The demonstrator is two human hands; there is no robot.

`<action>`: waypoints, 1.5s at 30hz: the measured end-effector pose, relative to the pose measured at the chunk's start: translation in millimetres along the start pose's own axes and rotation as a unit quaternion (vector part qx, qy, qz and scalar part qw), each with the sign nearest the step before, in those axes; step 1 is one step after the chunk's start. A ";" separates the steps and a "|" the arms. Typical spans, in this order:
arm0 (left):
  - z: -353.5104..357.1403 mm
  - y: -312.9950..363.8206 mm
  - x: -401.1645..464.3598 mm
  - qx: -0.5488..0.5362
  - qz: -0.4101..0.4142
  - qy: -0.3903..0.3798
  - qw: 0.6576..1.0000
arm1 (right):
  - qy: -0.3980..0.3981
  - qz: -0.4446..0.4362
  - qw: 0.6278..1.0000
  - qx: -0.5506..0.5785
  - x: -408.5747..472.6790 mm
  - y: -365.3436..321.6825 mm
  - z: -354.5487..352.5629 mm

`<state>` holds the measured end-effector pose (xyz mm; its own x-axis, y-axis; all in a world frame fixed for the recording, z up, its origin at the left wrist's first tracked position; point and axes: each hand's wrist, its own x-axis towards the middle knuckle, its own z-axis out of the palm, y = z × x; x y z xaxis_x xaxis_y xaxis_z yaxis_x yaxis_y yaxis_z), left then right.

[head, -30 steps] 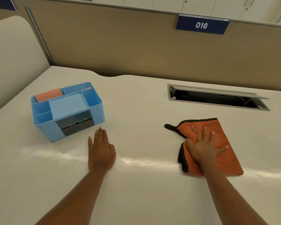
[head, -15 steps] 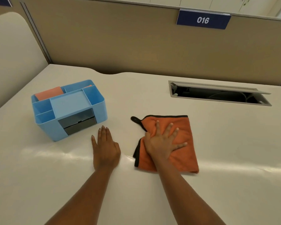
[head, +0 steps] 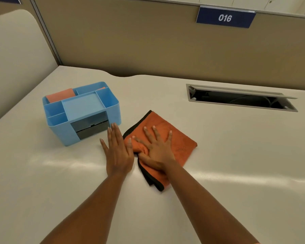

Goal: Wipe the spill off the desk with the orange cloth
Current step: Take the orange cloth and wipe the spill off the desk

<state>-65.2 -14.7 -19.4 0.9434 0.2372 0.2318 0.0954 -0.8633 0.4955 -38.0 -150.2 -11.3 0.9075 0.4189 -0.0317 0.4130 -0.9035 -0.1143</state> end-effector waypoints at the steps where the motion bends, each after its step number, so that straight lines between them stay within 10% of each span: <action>1: 0.0 1.1 -1.5 0.001 0.004 0.006 1.000 | 0.000 -0.011 1.000 -0.002 -12.5 1.1 0.2; 8: -2.5 -3.6 -3.6 0.033 -0.006 0.015 0.999 | 0.012 0.013 1.000 0.022 -99.8 38.6 -0.3; 19: 6.9 -3.0 0.7 0.056 0.000 -0.018 0.998 | 0.035 0.322 0.945 0.052 -77.9 97.9 -7.5; 34: 0.6 -7.4 0.8 0.022 -0.003 0.023 0.999 | 0.001 -0.068 0.997 0.048 -110.2 10.7 -0.2; 45: -0.5 -0.9 -4.8 0.107 0.037 -0.030 0.993 | 0.009 0.195 0.981 0.022 -186.3 157.2 -14.3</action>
<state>-70.0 -14.9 -20.5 0.9671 0.1473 0.2076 0.0833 -0.9538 0.2888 -141.1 -371.6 -9.2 0.9971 0.0410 -0.0643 0.0317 -0.9897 -0.1397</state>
